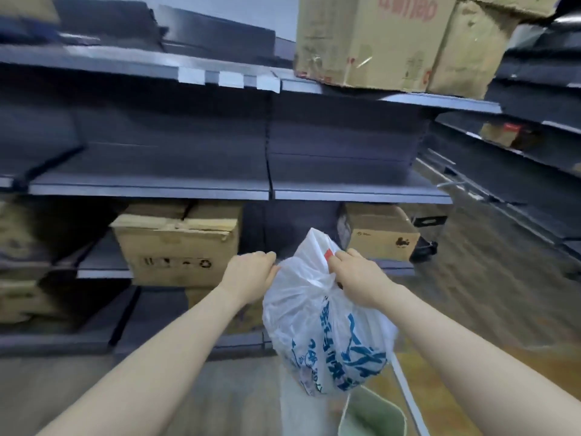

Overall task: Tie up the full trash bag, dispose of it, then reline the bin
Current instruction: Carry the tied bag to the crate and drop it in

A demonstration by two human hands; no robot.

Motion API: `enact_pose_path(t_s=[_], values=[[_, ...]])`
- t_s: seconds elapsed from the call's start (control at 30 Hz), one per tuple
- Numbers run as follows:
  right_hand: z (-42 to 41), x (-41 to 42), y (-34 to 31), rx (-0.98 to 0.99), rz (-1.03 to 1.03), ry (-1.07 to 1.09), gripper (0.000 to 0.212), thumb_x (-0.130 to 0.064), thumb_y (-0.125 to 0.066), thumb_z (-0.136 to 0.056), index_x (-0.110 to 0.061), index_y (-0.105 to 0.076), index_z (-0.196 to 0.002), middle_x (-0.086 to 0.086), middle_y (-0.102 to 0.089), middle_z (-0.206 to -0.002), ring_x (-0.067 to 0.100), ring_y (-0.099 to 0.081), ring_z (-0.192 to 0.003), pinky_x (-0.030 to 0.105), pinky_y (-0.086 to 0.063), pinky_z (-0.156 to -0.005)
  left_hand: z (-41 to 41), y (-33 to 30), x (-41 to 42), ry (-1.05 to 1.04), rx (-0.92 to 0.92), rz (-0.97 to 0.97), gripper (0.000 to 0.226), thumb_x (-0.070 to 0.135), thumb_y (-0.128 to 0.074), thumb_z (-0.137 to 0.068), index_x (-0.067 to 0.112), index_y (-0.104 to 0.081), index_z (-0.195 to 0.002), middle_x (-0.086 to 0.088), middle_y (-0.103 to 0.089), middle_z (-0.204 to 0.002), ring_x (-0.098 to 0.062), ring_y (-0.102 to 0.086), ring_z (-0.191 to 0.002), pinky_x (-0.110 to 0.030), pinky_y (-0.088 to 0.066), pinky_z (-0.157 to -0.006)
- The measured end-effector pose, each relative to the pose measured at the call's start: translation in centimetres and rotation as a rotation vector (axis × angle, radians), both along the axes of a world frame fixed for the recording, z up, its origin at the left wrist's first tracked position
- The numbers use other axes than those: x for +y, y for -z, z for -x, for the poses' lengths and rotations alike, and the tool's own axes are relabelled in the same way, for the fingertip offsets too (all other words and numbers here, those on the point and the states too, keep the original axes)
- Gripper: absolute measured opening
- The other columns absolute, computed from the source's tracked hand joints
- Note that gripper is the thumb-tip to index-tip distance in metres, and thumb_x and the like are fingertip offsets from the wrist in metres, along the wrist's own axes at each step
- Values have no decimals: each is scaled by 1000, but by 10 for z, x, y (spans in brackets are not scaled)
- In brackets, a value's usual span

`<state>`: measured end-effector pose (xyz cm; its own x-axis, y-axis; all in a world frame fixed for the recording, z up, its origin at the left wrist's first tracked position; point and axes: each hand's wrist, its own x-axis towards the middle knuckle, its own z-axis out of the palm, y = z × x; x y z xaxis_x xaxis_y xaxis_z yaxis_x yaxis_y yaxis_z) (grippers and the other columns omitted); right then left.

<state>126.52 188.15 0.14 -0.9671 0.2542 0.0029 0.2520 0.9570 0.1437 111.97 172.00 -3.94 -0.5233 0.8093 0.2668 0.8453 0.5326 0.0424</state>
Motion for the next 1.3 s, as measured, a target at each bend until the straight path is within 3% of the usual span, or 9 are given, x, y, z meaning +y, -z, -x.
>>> enact_pose_path(t_s=[0.23,0.47,0.6,0.7,0.77,0.87,1.07,1.17,1.3], values=[[126,-163,-7,44,-16,-394,38,-2,-41,-91,-9,-41,-129,5,-47,-127,24,-42,-115,32,-36,-67,51,-15,-221,-519,-9,41,31,37,-33,-100,12,-49,-107,-6,-65,-104,-29,-63,-93,-34,-42,-66],[217,-349,-13,229,-150,-714,40,-5,-44,-90,-12,-41,-130,6,-52,-127,25,-47,-116,34,-40,-89,58,-27,-425,-942,-60,81,33,36,-32,-101,10,-49,-113,-9,-62,-114,-31,-61,-103,-37,-47,-78],[251,-444,-13,342,-176,-808,36,-4,-52,-85,-7,-52,-121,10,-59,-110,28,-53,-102,34,-34,-72,56,-29,-510,-1111,-85,83,36,38,-32,-100,9,-49,-115,-11,-61,-116,-32,-61,-105,-36,-46,-81],[277,-507,-10,371,-185,-886,36,-5,-80,-53,-8,-69,-87,6,-64,-72,25,-60,-68,32,-41,-53,64,-24,-557,-1201,-122,77,36,38,-31,-101,10,-48,-115,-11,-62,-114,-32,-60,-102,-37,-46,-80],[297,-544,-9,340,-146,-933,35,-4,-75,-60,-7,-67,-94,7,-67,-81,27,-62,-76,34,-46,-60,73,-20,-582,-1246,-129,67,35,37,-30,-101,10,-49,-114,-11,-62,-112,-32,-60,-99,-36,-46,-77],[334,-598,-4,307,-87,-1066,35,-1,-50,-83,-8,-53,-117,8,-59,-113,29,-52,-109,37,-40,-81,94,-16,-618,-1305,-125,59,36,37,-31,-101,9,-49,-113,-12,-63,-109,-33,-62,-96,-36,-46,-75],[399,-695,4,150,-42,-1206,31,-3,-43,-90,-12,-50,-119,6,-53,-122,26,-46,-118,48,-30,-107,145,-14,-689,-1454,-113,29,35,36,-32,-100,9,-49,-114,-12,-63,-107,-34,-61,-94,-37,-46,-73],[433,-745,9,114,-58,-1266,35,2,-43,-88,-11,-50,-119,8,-52,-123,28,-49,-116,52,-28,-108,170,-8,-726,-1529,-132,0,36,37,-34,-100,12,-49,-122,-11,-63,-110,-34,-61,-98,-37,-47,-76],[474,-812,21,71,-90,-1332,34,1,-44,-87,-9,-47,-120,9,-52,-122,29,-48,-115,50,-33,-102,197,4,-781,-1591,-177,-3,35,37,-34,-100,9,-50,-113,-12,-63,-108,-34,-61,-95,-37,-46,-76]])
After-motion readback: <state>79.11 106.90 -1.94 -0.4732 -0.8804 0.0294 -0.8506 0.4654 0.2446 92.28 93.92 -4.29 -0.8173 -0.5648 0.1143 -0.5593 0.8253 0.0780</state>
